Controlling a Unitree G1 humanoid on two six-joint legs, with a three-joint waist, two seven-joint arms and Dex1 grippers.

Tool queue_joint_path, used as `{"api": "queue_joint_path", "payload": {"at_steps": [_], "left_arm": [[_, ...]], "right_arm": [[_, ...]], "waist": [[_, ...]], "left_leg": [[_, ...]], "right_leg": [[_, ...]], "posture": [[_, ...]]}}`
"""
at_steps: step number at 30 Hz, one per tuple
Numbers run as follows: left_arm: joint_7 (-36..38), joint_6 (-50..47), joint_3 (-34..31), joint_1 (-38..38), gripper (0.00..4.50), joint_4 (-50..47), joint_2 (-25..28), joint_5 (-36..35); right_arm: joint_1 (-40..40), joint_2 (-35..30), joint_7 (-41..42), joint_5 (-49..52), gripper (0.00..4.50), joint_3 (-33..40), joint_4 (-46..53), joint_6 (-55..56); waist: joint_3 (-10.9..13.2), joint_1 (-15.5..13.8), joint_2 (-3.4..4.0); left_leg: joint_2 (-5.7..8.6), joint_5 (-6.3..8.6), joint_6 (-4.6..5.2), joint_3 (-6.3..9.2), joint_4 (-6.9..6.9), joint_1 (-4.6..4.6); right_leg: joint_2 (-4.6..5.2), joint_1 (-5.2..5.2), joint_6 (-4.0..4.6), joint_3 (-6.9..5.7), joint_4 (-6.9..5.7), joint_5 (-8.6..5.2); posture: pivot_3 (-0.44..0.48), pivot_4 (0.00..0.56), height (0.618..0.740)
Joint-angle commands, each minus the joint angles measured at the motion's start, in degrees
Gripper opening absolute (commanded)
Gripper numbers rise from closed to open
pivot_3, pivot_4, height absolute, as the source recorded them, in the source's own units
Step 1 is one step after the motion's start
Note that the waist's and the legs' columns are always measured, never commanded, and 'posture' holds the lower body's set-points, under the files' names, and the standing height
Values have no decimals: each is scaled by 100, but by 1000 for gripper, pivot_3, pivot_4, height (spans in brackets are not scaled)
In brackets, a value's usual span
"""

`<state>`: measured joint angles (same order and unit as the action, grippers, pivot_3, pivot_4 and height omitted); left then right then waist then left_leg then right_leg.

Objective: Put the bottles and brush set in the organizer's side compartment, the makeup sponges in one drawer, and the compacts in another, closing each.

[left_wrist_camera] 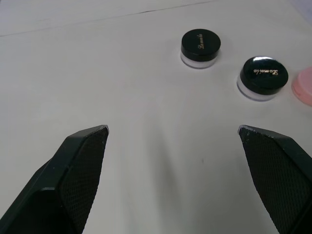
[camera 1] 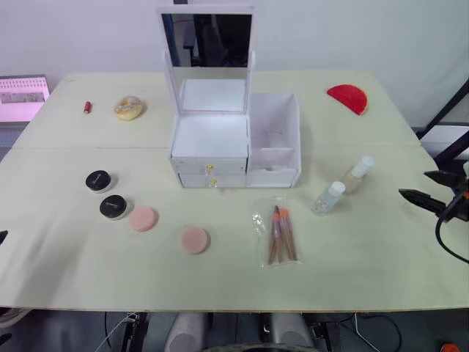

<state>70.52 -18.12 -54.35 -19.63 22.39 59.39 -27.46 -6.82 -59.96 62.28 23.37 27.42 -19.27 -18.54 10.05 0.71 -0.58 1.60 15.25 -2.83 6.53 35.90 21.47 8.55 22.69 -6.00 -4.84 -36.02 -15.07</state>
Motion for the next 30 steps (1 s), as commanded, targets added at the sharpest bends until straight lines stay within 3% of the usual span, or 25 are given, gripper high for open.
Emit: {"api": "queue_joint_path", "payload": {"at_steps": [1,30], "left_arm": [[-94,305,8,-9,4500,74,111,180],[10,188,339,516,4500,341,180,117]], "right_arm": [[-41,-15,-17,84,4477,126,131,-25],[374,37,-219,126,4477,297,483,-164]], "waist": [[0,0,0],[0,-3,0]], "left_leg": [[0,0,0,0,0,0],[-2,0,0,-2,0,-1]], "right_leg": [[0,0,0,0,0,0],[0,0,-4,0,0,3]], "posture": [[0,150,739],[0,150,739]]}}
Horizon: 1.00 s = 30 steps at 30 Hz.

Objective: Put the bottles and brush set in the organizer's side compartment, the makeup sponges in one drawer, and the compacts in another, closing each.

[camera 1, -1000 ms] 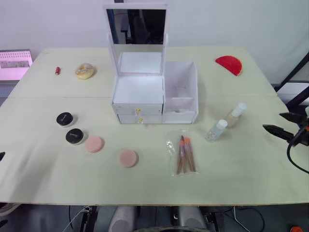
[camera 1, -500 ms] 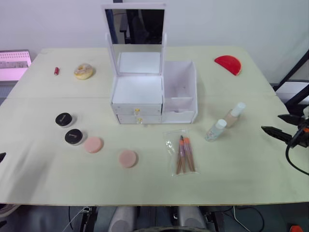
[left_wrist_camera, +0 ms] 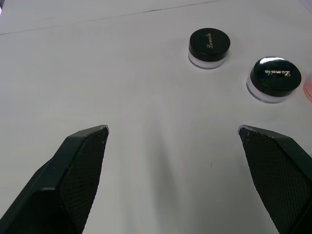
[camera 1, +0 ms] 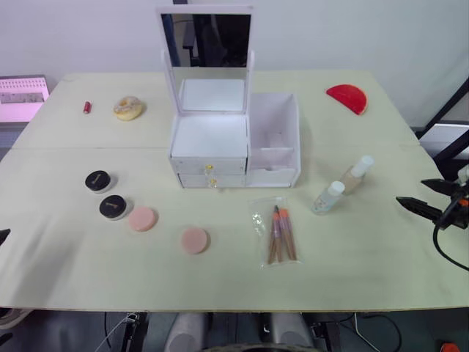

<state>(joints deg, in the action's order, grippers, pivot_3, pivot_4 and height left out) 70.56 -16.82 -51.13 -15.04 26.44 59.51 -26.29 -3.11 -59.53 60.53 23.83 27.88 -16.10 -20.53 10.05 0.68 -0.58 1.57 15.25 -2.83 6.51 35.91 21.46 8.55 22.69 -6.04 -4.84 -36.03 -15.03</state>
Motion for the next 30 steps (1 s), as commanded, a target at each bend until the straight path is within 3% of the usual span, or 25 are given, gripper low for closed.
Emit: {"api": "queue_joint_path", "payload": {"at_steps": [1,8,13,16,21,27,30], "left_arm": [[10,31,36,96,4500,-64,187,-19],[27,57,448,501,4500,-25,252,-3],[115,-503,1299,854,4500,-1533,2,-386],[177,-1094,1826,707,4500,-3226,-134,-898],[-51,-1813,2175,880,4500,-4713,-127,-1605],[-957,-2892,2715,1611,4500,-5908,-227,-2756],[-1566,-3157,3146,1986,4500,-6249,-371,-2868]], "right_arm": [[26,-8,-46,89,4477,274,188,23],[184,56,-165,80,4477,351,320,-57],[-278,200,-246,80,4477,-68,475,-172],[-659,240,-234,105,4477,-352,609,-294],[-1132,353,-306,123,4477,-668,746,-538],[-1542,708,-538,121,4477,-910,615,-647],[-1596,857,-610,125,4477,-956,630,-659]], "waist": [[0,0,-1],[0,-8,-1],[1,-6,1],[3,9,0],[4,4,0],[8,-16,2],[9,-10,3]], "left_leg": [[0,0,0,0,0,0],[1,0,0,-1,0,1],[-4,0,0,-2,9,1],[-4,-1,0,-7,12,2],[-3,-1,0,-13,2,3],[-9,-1,1,-5,17,1],[-9,-2,2,-3,22,0]], "right_leg": [[0,0,0,0,0,0],[0,-1,-8,0,2,4],[-1,-5,0,0,1,9],[0,-6,-17,7,3,21],[-7,-3,-5,13,10,39],[-24,-14,-4,15,9,38],[-29,-18,-5,19,9,40]], "posture": [[0,150,739],[0,150,739],[0,150,739],[0,150,739],[0,150,739],[0,150,739],[0,150,739]]}}
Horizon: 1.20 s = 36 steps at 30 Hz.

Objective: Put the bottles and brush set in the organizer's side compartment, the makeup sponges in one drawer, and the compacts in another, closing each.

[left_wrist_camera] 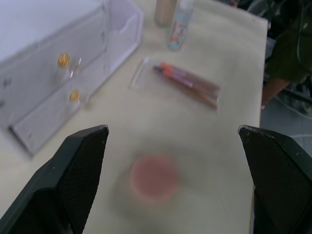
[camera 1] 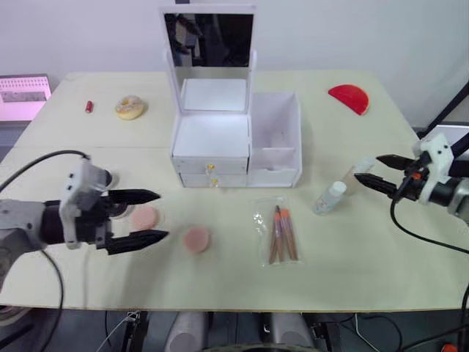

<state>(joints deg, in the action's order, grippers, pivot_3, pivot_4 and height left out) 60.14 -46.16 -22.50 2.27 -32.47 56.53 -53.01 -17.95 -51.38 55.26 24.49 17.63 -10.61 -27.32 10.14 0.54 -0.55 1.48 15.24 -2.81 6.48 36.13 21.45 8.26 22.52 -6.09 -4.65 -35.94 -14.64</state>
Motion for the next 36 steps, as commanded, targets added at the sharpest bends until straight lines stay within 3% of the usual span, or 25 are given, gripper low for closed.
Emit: {"api": "queue_joint_path", "payload": {"at_steps": [1,8,16,25,36], "left_arm": [[-758,-392,442,384,4500,-401,-81,-200],[-1164,-837,526,1011,4500,-390,56,-671],[-1159,-1300,740,1557,4500,-386,785,-896],[-1558,-1117,476,1696,4500,-282,154,-1509],[-1583,-702,387,1556,4500,-332,-64,-1453]], "right_arm": [[-114,77,-108,26,4477,45,71,44],[-107,99,-187,53,4477,111,13,67],[-170,189,-130,132,4477,72,-20,118],[-292,404,-270,161,4477,70,-13,59],[-317,464,-294,168,4477,44,27,6]], "waist": [[0,5,0],[1,9,-2],[5,22,-1],[7,10,-4],[8,11,-4]], "left_leg": [[0,0,0,1,0,-3],[-20,0,1,3,-1,-4],[-34,0,1,5,-1,-7],[-33,-1,1,3,0,-4],[-33,-1,1,3,1,-5]], "right_leg": [[-2,-3,0,1,0,2],[-32,0,6,8,-1,8],[-51,3,9,15,0,4],[-52,4,17,21,2,12],[-53,4,25,22,3,16]], "posture": [[0,150,739],[0,150,739],[0,150,739],[0,150,739],[0,150,739]]}}
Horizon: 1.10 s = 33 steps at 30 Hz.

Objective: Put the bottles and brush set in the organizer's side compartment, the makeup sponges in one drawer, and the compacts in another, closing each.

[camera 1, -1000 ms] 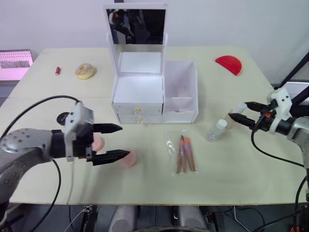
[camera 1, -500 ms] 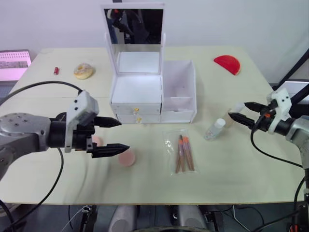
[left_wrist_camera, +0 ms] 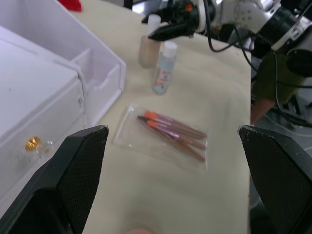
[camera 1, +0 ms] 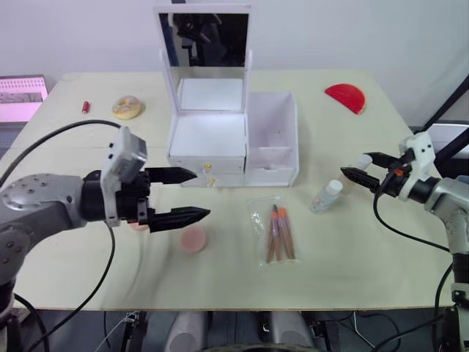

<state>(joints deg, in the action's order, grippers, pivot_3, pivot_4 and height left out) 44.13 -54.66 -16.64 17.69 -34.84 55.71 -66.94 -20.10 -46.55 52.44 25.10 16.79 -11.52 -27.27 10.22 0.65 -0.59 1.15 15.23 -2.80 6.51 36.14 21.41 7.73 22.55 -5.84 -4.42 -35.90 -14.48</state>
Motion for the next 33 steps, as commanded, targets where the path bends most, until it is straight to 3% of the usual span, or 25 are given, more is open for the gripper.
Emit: {"api": "queue_joint_path", "payload": {"at_steps": [1,5,6,8,13,14,27,33], "left_arm": [[20,159,-199,7,4500,-98,26,-60],[40,236,-212,-11,4500,-124,11,-54],[48,240,-211,-34,4500,-136,19,-56],[82,272,-203,-117,4500,-177,46,-14],[151,328,-190,-245,4500,-225,101,62],[162,334,-188,-261,4500,-233,110,71],[242,432,-145,-187,4500,-178,131,161],[230,379,-180,-33,4500,-91,195,103]], "right_arm": [[-102,-18,-12,110,4477,131,122,-4],[-107,11,-11,156,4477,138,167,-51],[-112,26,-8,197,4230,156,197,-74],[-119,35,-17,258,3597,183,250,-116],[-129,27,-5,417,1067,231,371,-215],[-131,28,-6,447,786,250,397,-232],[-171,-72,-33,545,790,283,525,-242],[-465,-438,93,644,790,233,925,-561]], "waist": [[0,-1,0],[0,-2,0],[0,-1,0],[0,4,1],[2,-3,0],[2,-3,1],[2,-3,2],[16,-1,19]], "left_leg": [[0,0,0,0,0,-1],[0,0,0,0,0,0],[0,0,0,-1,0,0],[0,0,0,-1,-1,0],[0,0,0,-1,-1,0],[0,0,0,-1,0,0],[0,0,0,-1,-1,1],[0,0,0,-2,-1,2]], "right_leg": [[0,0,0,1,0,0],[0,0,0,1,0,0],[0,0,0,1,1,0],[0,0,0,1,1,0],[-1,1,1,3,1,0],[-2,0,2,3,1,-1],[-2,1,3,5,3,-1],[-2,2,3,5,4,-1]], "posture": [[0,150,739],[0,150,739],[0,150,739],[0,150,739],[0,150,739],[0,150,739],[0,150,739],[0,150,739]]}}
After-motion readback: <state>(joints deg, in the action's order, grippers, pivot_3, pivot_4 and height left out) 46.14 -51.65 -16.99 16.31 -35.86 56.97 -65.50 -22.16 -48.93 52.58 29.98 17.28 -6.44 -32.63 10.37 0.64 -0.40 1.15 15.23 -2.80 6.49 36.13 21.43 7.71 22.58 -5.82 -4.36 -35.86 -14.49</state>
